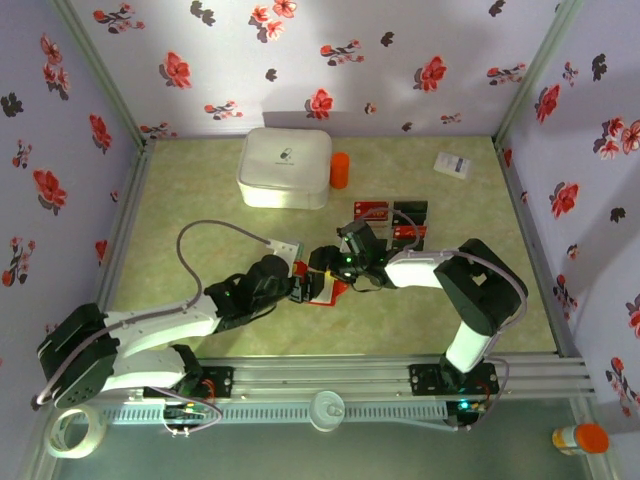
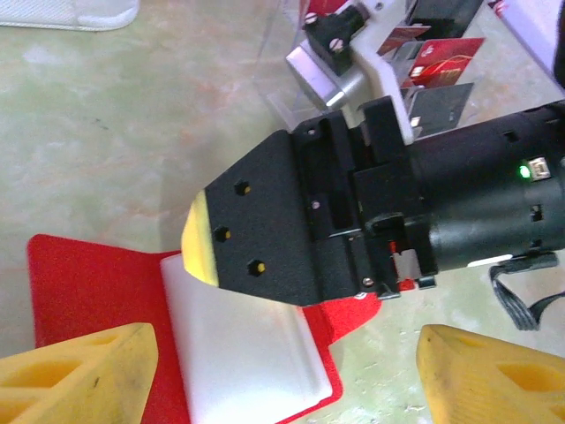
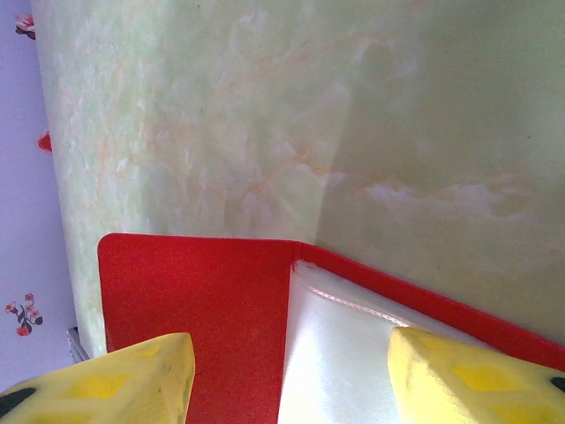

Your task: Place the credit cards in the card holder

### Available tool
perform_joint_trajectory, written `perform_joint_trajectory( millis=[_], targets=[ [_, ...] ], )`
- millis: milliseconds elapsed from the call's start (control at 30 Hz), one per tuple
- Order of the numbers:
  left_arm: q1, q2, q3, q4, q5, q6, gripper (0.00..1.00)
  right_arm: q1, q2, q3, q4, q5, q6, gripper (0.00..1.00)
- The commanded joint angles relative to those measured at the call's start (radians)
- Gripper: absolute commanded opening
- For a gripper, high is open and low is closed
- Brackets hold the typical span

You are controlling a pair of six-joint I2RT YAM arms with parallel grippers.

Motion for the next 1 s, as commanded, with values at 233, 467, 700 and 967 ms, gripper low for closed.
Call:
perform_joint_trajectory(
  millis=[233, 467, 700, 967],
  targets=[
    [-0.010, 0.079, -0.055, 0.128, 0.043, 0.008, 0.65, -0.006, 0.022, -0.025, -0.005, 0.020, 0.028, 0.60],
    [-0.009, 0.144, -0.107, 0.162, -0.020, -0.007, 0.56, -0.009, 0.025, -0.023, -0.013, 0.019, 0.023, 0.60],
    [-0.008, 0.215, -0.138, 0.192, -0.032, -0.024, 0.51, -0.012, 0.025, -0.018, -0.043, 0.021, 0.004, 0.59],
    [-0.008, 0.253, -0.142, 0.223, -0.033, -0.028, 0.61, -0.013, 0.032, 0.028, -0.153, 0.020, -0.048, 0.52]
  ],
)
